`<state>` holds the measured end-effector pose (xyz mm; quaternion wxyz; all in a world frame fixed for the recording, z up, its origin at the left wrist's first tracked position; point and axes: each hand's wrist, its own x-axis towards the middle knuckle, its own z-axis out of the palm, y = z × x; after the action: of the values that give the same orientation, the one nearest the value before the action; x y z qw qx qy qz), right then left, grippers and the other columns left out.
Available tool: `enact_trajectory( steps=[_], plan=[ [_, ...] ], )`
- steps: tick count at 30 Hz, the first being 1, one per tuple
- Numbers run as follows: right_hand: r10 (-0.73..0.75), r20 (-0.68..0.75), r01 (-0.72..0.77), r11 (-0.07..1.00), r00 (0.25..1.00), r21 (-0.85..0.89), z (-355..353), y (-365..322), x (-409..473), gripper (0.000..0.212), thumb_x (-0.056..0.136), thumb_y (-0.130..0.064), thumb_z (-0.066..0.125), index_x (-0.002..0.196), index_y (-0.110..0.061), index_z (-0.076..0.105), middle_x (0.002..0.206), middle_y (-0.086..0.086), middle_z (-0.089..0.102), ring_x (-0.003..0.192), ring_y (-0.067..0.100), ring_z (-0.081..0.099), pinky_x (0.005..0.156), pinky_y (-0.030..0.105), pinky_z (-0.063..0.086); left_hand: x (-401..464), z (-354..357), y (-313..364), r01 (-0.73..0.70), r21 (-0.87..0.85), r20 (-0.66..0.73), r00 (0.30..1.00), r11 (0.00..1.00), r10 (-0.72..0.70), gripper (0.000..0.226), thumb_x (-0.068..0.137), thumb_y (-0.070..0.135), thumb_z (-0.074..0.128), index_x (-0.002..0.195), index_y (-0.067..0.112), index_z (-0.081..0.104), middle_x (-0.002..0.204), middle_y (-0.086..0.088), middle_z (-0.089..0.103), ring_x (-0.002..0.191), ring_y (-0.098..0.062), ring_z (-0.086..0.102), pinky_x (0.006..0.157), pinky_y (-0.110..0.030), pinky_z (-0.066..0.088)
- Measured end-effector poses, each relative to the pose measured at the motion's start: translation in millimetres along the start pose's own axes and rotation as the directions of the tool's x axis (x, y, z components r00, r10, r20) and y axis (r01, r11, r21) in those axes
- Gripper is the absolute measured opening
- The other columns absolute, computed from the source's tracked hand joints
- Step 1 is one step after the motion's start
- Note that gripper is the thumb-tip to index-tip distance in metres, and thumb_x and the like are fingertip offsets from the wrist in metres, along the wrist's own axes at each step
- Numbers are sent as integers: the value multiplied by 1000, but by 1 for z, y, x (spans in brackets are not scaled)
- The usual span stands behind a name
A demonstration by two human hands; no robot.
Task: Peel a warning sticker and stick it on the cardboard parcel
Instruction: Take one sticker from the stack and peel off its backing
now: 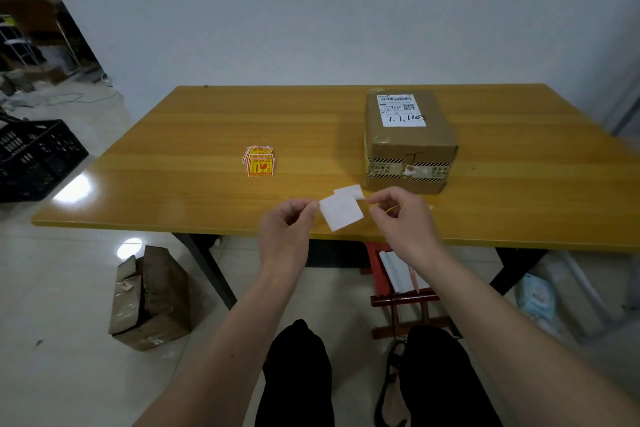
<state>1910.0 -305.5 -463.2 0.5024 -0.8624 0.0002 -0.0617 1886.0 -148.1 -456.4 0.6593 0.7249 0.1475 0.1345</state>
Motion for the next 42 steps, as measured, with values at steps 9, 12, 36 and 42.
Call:
enact_trajectory(
  steps=[9,12,36,42],
  plan=[
    [-27,8,26,997,1000,74,-8,-12,-16,12,86,-16,61,92,-13,70,95,4,65,85,15,59,70,23,47,-10,-1,1,-106,43,50,993,993,103,18,86,13,66,74,26,68,74,10,68,70,-2,59,62,-5,46],
    [-42,32,38,994,999,99,-10,-14,-21,12,87,-18,60,89,-11,70,91,2,65,80,11,57,68,20,44,-12,0,2,-115,53,48,993,992,112,18,86,13,66,74,26,68,74,11,67,71,-2,59,65,-9,46],
    [420,265,-493,790,868,365,-16,-34,-23,30,86,-29,64,77,-1,71,55,1,47,42,9,38,33,17,27,-18,-4,0,-375,171,29,926,911,376,21,83,13,69,79,34,69,78,14,65,77,-7,60,73,-25,49],
    [453,302,-544,693,839,473,-17,-29,-21,16,79,-15,72,69,-7,64,57,2,50,41,9,41,31,16,27,-20,-5,-2,-403,210,34,913,891,406,11,82,15,69,87,23,74,81,11,69,85,-16,64,80,-40,53]
  ],
)
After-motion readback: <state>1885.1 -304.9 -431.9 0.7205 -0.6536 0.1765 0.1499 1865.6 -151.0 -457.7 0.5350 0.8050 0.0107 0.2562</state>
